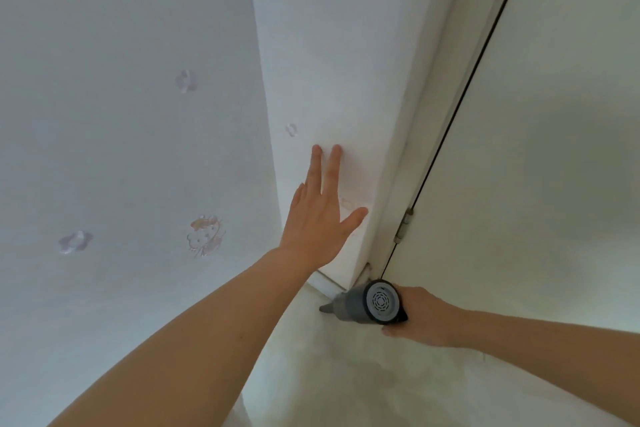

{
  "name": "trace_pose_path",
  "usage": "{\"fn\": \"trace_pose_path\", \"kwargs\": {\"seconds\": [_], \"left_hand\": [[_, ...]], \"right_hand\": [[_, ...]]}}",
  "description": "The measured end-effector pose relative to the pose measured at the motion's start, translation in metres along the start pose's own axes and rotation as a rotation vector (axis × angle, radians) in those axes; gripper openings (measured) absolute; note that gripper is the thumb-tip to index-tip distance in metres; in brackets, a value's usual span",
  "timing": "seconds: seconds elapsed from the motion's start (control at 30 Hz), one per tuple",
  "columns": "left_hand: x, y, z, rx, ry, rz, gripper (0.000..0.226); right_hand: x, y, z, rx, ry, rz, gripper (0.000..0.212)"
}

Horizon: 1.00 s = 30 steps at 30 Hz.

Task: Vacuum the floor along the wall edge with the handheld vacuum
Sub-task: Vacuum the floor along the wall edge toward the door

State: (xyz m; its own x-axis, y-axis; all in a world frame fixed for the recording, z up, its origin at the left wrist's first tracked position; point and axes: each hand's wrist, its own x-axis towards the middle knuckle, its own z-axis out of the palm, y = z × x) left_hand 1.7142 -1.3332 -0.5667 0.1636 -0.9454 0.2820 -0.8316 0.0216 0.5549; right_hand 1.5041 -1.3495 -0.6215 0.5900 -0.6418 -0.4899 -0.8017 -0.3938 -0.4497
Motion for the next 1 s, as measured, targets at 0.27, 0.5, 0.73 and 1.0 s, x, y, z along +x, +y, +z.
{"fn": "trace_pose_path", "kwargs": {"seconds": [0.27, 0.5, 0.73, 1.0], "left_hand": [[0.02, 0.026, 0.024, -0.07, 0.136, -0.145, 0.11], [0.023, 0.013, 0.028, 0.118, 0.135, -0.092, 0.113], [0.027, 0.013, 0.037, 0.127, 0.173, -0.117, 0.112], [0.033, 0.019, 0.041, 0.082, 0.17, -0.148, 0.122]], "right_hand": [[0.01, 0.016, -0.004, -0.043, 0.013, -0.031, 0.062], [0.016, 0.028, -0.006, -0.082, -0.022, -0.03, 0.056], [0.023, 0.021, -0.006, -0.01, 0.029, -0.007, 0.054], [0.025, 0.007, 0.012, -0.059, 0.077, -0.044, 0.058]]}}
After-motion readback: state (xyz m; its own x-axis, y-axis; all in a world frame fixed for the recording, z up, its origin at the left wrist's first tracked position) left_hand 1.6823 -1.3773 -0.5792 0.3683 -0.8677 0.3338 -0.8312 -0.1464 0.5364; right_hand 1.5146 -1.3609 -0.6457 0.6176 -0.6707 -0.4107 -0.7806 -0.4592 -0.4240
